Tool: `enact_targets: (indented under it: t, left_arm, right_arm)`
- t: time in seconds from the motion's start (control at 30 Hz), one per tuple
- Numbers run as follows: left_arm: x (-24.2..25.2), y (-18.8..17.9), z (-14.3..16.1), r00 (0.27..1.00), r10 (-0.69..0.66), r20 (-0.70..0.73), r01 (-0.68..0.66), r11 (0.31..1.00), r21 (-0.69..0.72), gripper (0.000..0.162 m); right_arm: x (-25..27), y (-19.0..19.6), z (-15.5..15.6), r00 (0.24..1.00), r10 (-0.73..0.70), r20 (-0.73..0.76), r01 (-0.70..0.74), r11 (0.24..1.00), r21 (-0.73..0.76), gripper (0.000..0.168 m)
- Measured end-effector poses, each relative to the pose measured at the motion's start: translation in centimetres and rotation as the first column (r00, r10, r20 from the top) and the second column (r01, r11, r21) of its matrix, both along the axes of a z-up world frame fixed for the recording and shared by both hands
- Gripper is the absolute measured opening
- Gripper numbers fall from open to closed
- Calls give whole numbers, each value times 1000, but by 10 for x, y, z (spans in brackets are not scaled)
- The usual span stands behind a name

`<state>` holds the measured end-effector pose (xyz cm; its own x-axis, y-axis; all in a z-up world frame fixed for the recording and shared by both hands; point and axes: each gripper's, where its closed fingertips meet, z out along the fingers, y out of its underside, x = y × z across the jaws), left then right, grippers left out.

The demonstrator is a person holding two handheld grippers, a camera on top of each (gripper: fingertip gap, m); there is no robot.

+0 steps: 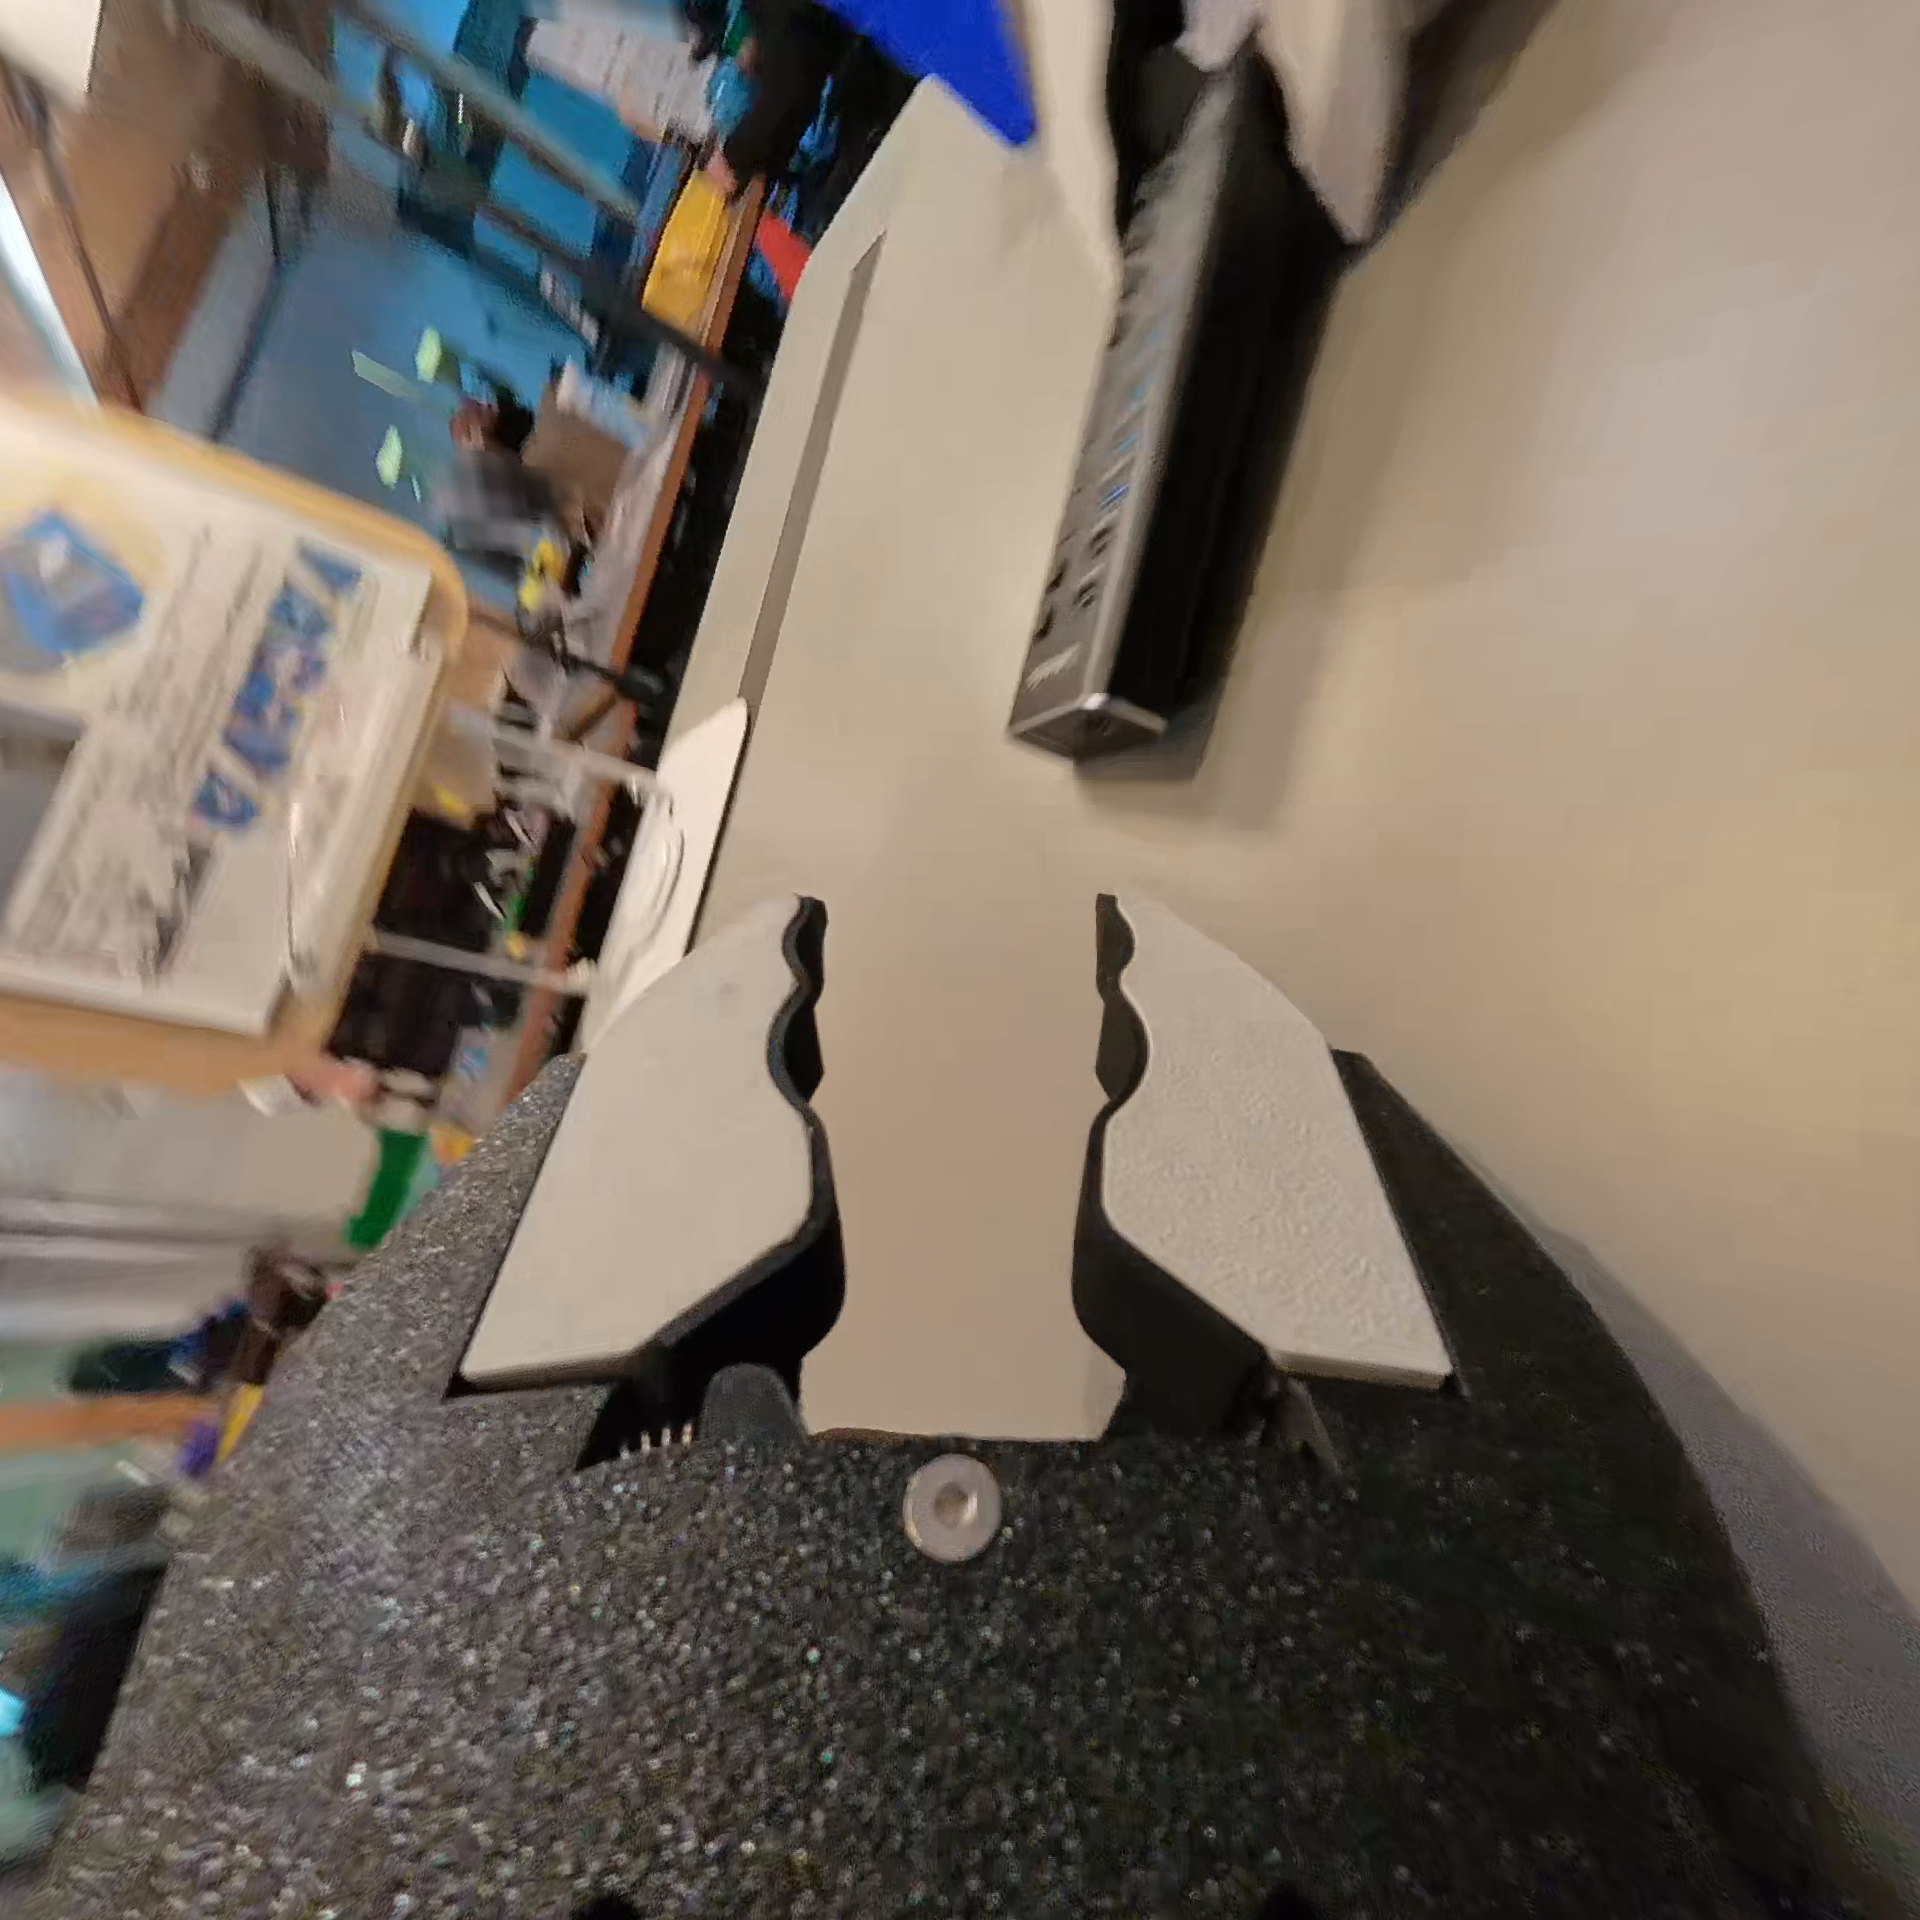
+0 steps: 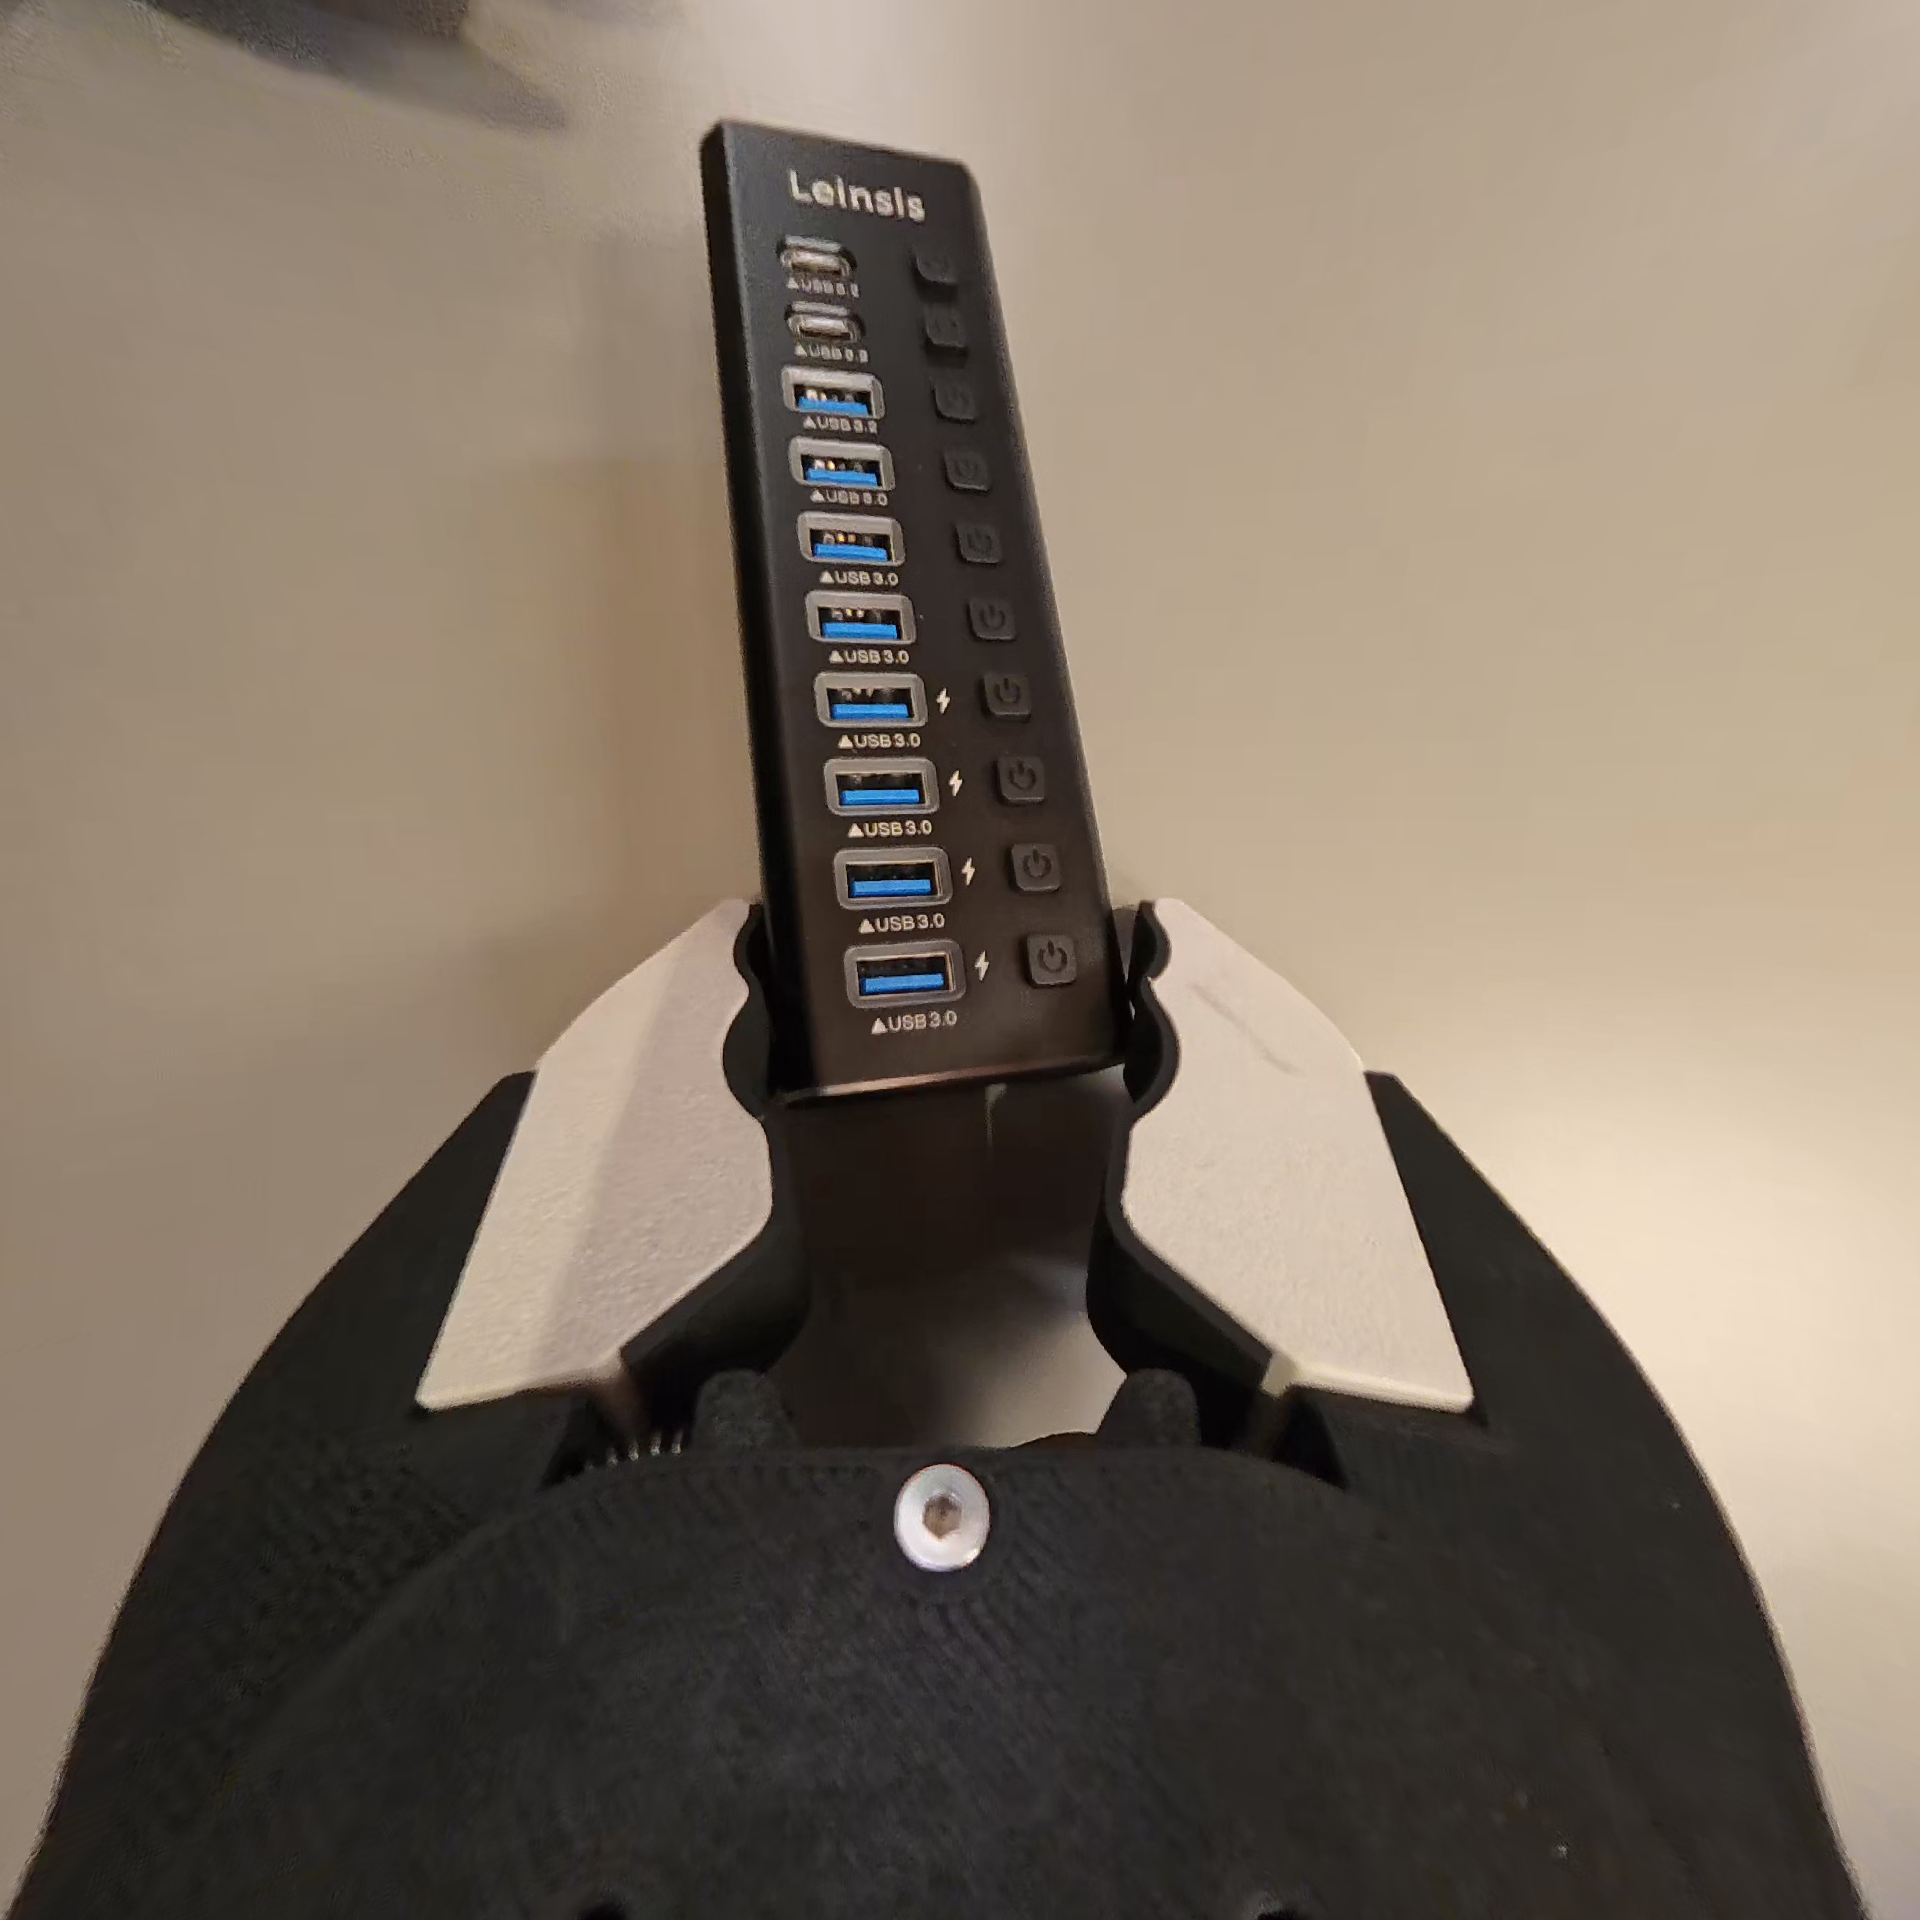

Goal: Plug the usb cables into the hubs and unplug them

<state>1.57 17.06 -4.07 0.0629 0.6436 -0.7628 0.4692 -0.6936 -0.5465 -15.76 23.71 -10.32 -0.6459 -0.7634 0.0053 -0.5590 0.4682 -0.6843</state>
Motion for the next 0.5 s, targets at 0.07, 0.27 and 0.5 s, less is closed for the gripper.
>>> enact_targets:
  t: [0.07,0.27,0.5]
  left_arm:
    - [28,-14,20,993,117,-28,-111,982,151,53]
    - [162,-80,91,825,565,23,-519,741,426,61]
    - [335,-141,89,438,834,335,-847,259,464,64]
  right_arm:
    - [-9,3,0,1000,-27,2,27,1000,6,65]
    - [-26,7,0,996,-93,12,93,996,16,62]
    - [-26,5,1,995,-101,-13,101,994,-32,62]
